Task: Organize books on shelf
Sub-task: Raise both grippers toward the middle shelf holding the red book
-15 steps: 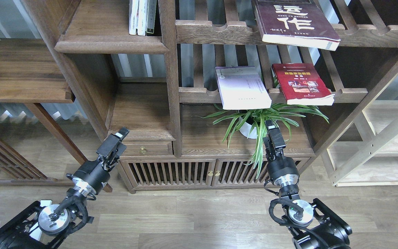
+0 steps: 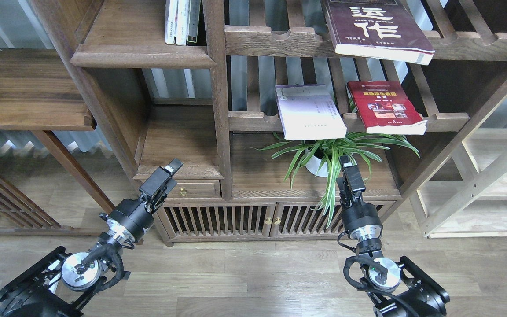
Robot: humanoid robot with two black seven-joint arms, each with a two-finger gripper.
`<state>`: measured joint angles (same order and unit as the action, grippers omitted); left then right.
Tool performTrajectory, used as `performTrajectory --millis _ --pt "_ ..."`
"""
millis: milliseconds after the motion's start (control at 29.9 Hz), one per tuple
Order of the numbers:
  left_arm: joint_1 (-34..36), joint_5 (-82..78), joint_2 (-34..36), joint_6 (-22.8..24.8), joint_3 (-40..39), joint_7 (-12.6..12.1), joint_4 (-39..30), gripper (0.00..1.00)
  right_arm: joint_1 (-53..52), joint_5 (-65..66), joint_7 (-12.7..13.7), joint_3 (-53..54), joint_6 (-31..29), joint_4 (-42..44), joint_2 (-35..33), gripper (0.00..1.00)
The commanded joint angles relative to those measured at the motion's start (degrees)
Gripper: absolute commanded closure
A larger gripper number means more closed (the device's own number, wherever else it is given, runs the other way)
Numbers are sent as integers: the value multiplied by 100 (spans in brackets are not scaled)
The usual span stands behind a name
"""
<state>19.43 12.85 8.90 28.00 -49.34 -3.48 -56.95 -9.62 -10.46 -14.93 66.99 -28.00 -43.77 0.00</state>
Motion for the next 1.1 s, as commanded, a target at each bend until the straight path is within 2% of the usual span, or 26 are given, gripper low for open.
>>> performTrajectory --millis 0,234,802,1070 --pt "60 -2 -19 0 73 -3 0 1 21 0 -10 -1 0 1 0 0" --pt "148 7 -28 0 381 -3 -9 1 74 0 -1 -10 0 -8 0 0" --pt "113 -28 -90 0 451 5 0 1 109 35 8 -159 0 53 0 0" --pt "166 -458 104 0 697 -3 -18 1 188 132 -1 -301 0 71 0 0"
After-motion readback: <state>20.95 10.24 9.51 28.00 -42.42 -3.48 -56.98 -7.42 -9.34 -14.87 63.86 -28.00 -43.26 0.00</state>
